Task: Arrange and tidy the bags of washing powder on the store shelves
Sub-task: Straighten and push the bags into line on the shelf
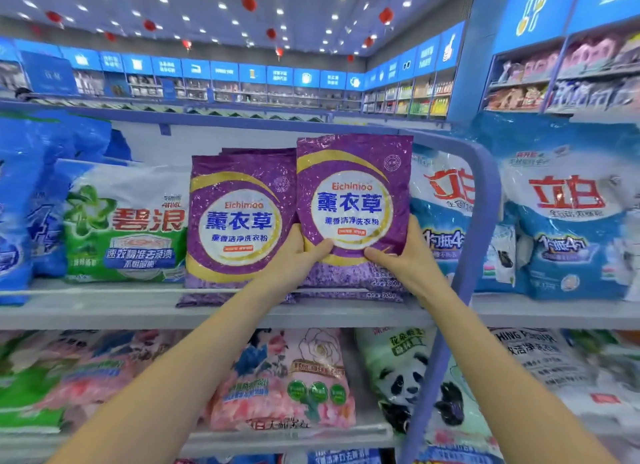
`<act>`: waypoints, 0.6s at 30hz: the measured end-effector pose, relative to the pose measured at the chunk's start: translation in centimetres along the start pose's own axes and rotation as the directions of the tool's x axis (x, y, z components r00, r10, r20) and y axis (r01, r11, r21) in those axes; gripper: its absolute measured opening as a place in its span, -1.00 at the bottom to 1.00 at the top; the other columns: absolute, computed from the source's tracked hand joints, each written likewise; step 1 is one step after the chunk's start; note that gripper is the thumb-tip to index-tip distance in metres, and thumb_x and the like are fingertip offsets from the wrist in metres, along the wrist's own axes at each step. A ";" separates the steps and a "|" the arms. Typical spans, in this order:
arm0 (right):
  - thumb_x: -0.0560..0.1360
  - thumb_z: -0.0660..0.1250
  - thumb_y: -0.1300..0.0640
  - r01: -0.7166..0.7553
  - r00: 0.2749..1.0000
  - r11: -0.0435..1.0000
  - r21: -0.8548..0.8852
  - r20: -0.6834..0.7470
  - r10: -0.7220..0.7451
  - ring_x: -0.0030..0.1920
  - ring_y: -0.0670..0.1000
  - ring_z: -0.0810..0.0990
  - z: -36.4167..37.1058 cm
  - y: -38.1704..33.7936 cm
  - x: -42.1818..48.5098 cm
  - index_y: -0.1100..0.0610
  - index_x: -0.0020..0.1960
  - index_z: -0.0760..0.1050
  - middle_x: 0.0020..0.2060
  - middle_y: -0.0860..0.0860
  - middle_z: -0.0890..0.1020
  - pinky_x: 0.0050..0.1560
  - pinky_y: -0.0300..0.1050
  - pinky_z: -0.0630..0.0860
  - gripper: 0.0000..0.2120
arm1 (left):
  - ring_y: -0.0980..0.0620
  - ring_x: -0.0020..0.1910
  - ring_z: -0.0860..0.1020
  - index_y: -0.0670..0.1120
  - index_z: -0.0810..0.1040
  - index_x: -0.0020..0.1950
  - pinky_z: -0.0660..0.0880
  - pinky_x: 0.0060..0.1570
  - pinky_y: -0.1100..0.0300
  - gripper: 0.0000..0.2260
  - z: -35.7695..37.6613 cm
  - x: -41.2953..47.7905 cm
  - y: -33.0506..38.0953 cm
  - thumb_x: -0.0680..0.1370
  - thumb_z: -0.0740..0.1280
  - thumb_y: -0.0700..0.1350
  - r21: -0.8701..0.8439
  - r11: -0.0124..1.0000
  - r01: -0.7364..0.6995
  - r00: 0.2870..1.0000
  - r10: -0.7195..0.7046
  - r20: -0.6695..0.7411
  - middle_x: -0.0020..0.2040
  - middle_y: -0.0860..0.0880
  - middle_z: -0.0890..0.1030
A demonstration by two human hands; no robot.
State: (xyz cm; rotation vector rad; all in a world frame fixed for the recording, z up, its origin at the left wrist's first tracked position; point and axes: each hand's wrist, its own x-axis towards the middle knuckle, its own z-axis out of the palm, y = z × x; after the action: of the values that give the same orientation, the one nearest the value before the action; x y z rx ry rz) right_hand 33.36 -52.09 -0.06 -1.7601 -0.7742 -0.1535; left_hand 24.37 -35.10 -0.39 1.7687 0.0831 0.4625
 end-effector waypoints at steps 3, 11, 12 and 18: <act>0.35 0.51 0.24 0.051 0.997 0.998 -0.022 -0.058 -0.053 0.13 -0.25 0.48 0.6 0.0 0.6 0.09 0.39 0.23 0.14 -0.14 0.50 0.06 -0.53 0.38 -0.29 | 0.24 0.21 0.38 0.00 0.13 0.48 0.28 0.30 0.24 -0.50 0.1 0.2 0.1 0.60 0.25 -0.09 -0.006 0.999 -0.032 0.999 0.032 -0.034 0.25 0.18 0.42; 0.39 0.49 0.19 0.066 0.997 0.990 -0.121 -0.018 -0.069 0.05 -0.51 0.42 1.0 1.3 -2.4 0.09 0.42 0.19 0.10 -0.35 0.43 0.00 -0.59 0.34 -0.29 | 0.25 0.11 0.42 0.01 0.31 0.38 0.30 0.09 0.36 -0.62 0.6 -1.6 0.1 0.57 0.28 -0.15 0.135 0.990 -0.047 0.998 0.052 -0.036 0.14 0.18 0.46; 0.39 0.49 0.17 0.047 0.999 0.990 -0.129 0.004 -0.047 0.05 -0.48 0.44 0.9 1.5 -2.8 0.07 0.40 0.22 0.09 -0.35 0.45 0.00 -0.57 0.36 -0.31 | 0.28 0.02 0.47 0.02 0.38 0.29 0.33 0.00 0.41 -0.70 0.7 -2.0 0.1 0.57 0.28 -0.16 0.153 0.988 -0.036 0.998 0.044 -0.045 0.07 0.18 0.49; 0.50 0.34 -0.01 -0.067 0.980 0.997 -0.032 -0.192 0.060 0.16 -0.11 0.50 2.1 0.4 -3.3 0.08 0.41 0.13 0.16 -0.12 0.50 0.24 -0.08 0.42 -0.41 | 0.10 0.09 0.45 -0.04 0.28 0.33 0.33 0.05 0.19 -0.71 1.8 -1.4 -1.0 0.63 0.16 -0.03 0.094 0.995 -0.028 0.969 0.050 -0.240 0.16 0.08 0.47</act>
State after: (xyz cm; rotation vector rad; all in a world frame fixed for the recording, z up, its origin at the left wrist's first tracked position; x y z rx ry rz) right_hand 30.42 -51.66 -2.68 -1.7739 -0.5786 -0.2916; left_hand 23.88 -36.90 -1.97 1.7976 0.2450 0.7129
